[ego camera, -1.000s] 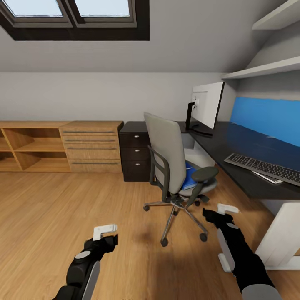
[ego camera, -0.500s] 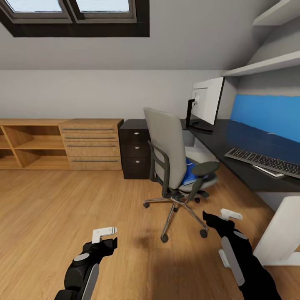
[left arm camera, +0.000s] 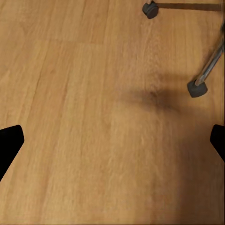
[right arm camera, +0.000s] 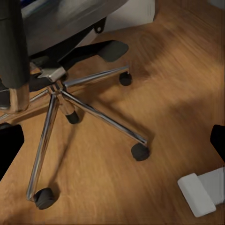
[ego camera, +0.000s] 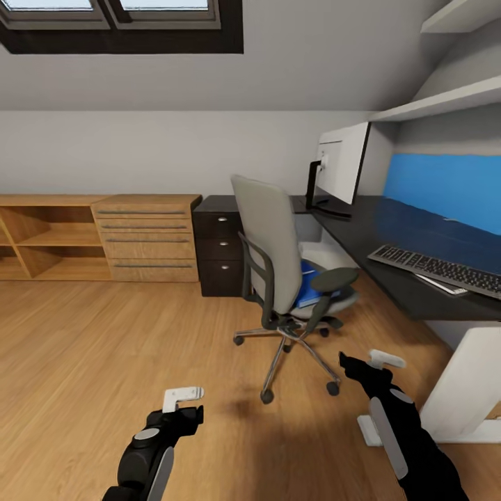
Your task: In the bedroom, organize the workspace by keeping the computer under the desk, ensuring the monitor is on the desk, placing the keyboard on the desk next to the monitor, placing the mouse on the desk next to the keyboard, moving the folder from the swivel chair onto the desk next to the mouse, stacking the notebook on top of the folder with the pen on top of the notebook, and positioning the swivel chair next to the desk.
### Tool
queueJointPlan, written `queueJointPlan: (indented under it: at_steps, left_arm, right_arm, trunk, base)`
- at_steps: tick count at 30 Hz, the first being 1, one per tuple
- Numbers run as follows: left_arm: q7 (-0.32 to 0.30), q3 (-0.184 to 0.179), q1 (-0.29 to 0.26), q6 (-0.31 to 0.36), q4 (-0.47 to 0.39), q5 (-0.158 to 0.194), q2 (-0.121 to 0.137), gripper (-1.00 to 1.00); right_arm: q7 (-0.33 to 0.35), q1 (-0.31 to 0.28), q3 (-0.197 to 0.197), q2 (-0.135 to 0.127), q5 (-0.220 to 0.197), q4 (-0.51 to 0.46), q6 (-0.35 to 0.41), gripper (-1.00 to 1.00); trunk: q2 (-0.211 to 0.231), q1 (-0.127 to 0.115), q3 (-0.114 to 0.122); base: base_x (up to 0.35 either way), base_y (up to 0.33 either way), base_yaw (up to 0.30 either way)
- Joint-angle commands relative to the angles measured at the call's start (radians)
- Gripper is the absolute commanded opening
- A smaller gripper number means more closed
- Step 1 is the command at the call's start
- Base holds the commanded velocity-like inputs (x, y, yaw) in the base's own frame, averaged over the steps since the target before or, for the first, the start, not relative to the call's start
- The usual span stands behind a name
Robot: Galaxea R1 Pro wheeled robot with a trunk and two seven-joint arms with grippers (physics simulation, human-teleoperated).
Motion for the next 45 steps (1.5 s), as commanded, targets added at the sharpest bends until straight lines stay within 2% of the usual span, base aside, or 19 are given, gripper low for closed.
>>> queueJointPlan:
  at_steps: [1,7,12,13,14,18,19,23,24,30,35,45]
  left_arm:
    - [0.008,-0.001,-0.001,0.004,-0.001,0.007,0.0,1.0]
    - [0.008,-0.003,-0.001,0.004,-0.001,0.008,0.0,1.0]
    - [0.009,-0.004,-0.001,0.004,-0.005,0.008,0.0,1.0]
    - [0.009,-0.003,-0.001,0.004,-0.01,0.008,0.0,1.0]
    - [0.009,-0.003,-0.001,0.006,-0.031,0.009,0.0,1.0]
    - [0.009,-0.002,-0.001,0.006,-0.047,0.01,0.0,1.0]
    - [0.009,-0.002,-0.001,0.008,-0.057,0.011,0.0,1.0]
    - [0.009,-0.001,-0.001,0.008,-0.061,0.011,0.0,1.0]
    - [0.009,-0.001,-0.001,0.009,-0.063,0.011,0.0,1.0]
    - [0.008,0.0,-0.001,0.007,-0.061,0.01,0.001,1.0]
    - [0.008,-0.001,-0.001,0.007,-0.057,0.013,0.001,1.0]
    - [0.007,0.0,-0.001,0.009,-0.045,0.013,0.001,1.0]
  right_arm:
    - [-0.006,0.0,0.002,-0.001,-0.01,0.001,0.002,1.0]
    - [-0.003,0.0,0.007,-0.001,-0.006,0.032,-0.026,1.0]
    - [-0.001,0.0,0.025,-0.001,0.009,0.097,-0.147,1.0]
    - [-0.003,-0.001,0.038,-0.001,0.024,0.127,-0.199,1.0]
    - [-0.007,-0.006,0.057,0.0,0.076,0.218,-0.301,1.0]
    - [-0.011,-0.052,0.064,0.001,0.131,0.366,-0.413,1.0]
    - [-0.022,-0.221,0.068,0.0,0.163,0.635,-0.561,1.0]
    - [-0.029,-0.373,0.07,-0.004,0.172,0.873,-0.651,1.0]
    - [-0.04,-0.506,0.07,-0.01,0.176,1.056,-0.704,1.0]
    - [-0.061,-0.575,0.066,-0.009,0.173,1.156,-0.731,1.0]
    - [-0.102,-0.581,0.069,0.008,0.174,1.208,-0.735,1.0]
    - [-0.112,-0.581,0.07,0.005,0.173,1.215,-0.739,1.0]
  trunk:
    - [0.0,0.0,-0.001]
    - [0.0,0.0,-0.001]
    - [0.0,0.0,-0.001]
    - [0.0,0.0,-0.001]
    - [0.0,0.0,-0.001]
    - [0.0,0.0,-0.001]
    - [0.0,0.0,-0.001]
    - [0.0,0.0,-0.001]
    - [0.0,0.0,-0.001]
    - [0.0,0.0,-0.001]
    - [0.0,0.0,-0.001]
    - [0.0,0.0,-0.001]
  base:
    - [0.093,-0.297,0.0]
    - [0.05,-0.215,0.0]
    - [0.01,-0.054,0.0]
    - [0.004,-0.021,0.0]
    - [0.002,-0.009,0.0]
    - [0.001,-0.005,0.0]
    - [0.0,-0.001,0.0]
    - [0.0,0.0,0.0]
    - [0.0,0.0,0.0]
    - [0.0,0.0,0.0]
    - [0.065,0.0,0.0]
    - [0.169,0.0,0.0]
